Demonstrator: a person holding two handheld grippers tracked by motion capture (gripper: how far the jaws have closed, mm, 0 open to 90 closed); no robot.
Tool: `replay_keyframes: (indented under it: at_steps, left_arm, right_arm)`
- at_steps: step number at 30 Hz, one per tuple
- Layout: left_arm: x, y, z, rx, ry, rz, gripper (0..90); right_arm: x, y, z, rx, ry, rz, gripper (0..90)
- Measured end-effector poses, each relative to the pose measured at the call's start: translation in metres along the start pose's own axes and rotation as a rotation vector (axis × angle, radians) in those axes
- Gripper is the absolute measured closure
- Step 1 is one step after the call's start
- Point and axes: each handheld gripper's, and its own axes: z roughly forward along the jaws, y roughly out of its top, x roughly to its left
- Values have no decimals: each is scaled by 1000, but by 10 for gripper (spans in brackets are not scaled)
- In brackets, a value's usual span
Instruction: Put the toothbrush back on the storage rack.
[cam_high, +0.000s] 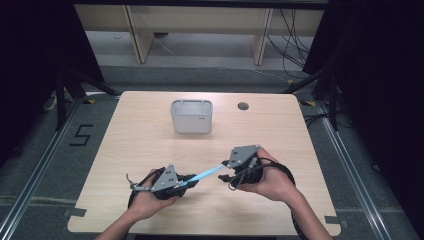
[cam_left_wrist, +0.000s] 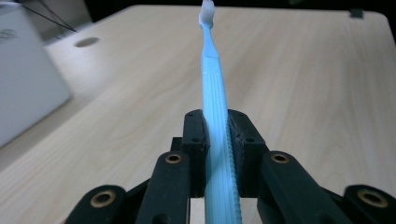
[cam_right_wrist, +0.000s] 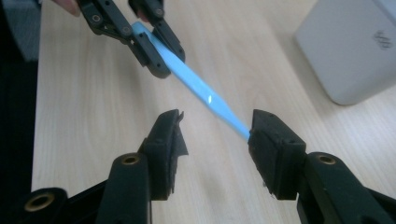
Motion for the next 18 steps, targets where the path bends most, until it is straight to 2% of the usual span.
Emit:
replay_keyframes:
  at_steps: [1,2,3,5,6,8,9,11,12,13,14,15,16,17,18]
  left_arm:
    - [1,-2,-3,-27,21,-12,780]
    - [3,-4,-7,-49,46,-29,780]
    - [4,-5,-10,-73,66,-40,780]
    - [7,-8,-16,-96,103,-57,780]
    - [9,-9,-18,-122,122,-67,780]
    - [10,-11,-23,-146,156,-83,780]
    - [11,-11,-25,-166,175,-89,780]
    - [13,-12,-30,-212,220,-106,780]
    - [14,-12,-33,-234,245,-101,780]
    - [14,-12,-34,-258,259,-106,780]
    - [16,-12,-36,-284,280,-99,780]
    - [15,-11,-38,-291,298,-105,780]
    - [16,-11,-39,-306,305,-104,780]
    - [16,-11,-40,-328,321,-102,780]
    - [16,-10,-42,-336,333,-105,780]
  right_arm:
    - [0,0,0,0,0,0,533]
    - [2,-11,-3,-63,-27,44,519]
    - [2,-11,-3,-63,-27,44,519]
    - [5,-24,-2,-131,-46,104,520]
    - [5,-24,-2,-131,-46,104,520]
    - [8,-35,2,-191,-70,158,518]
    - [8,-35,2,-191,-70,158,518]
    - [9,-41,6,-248,-88,203,518]
    - [12,-46,13,-319,-105,274,519]
    - [12,-46,13,-319,-105,274,519]
    - [12,-48,15,-338,-102,292,520]
    - [12,-50,21,-390,-112,339,521]
    - [12,-51,23,-410,-125,361,521]
    - [12,-51,23,-410,-125,361,521]
    - [13,-50,28,-443,-100,402,522]
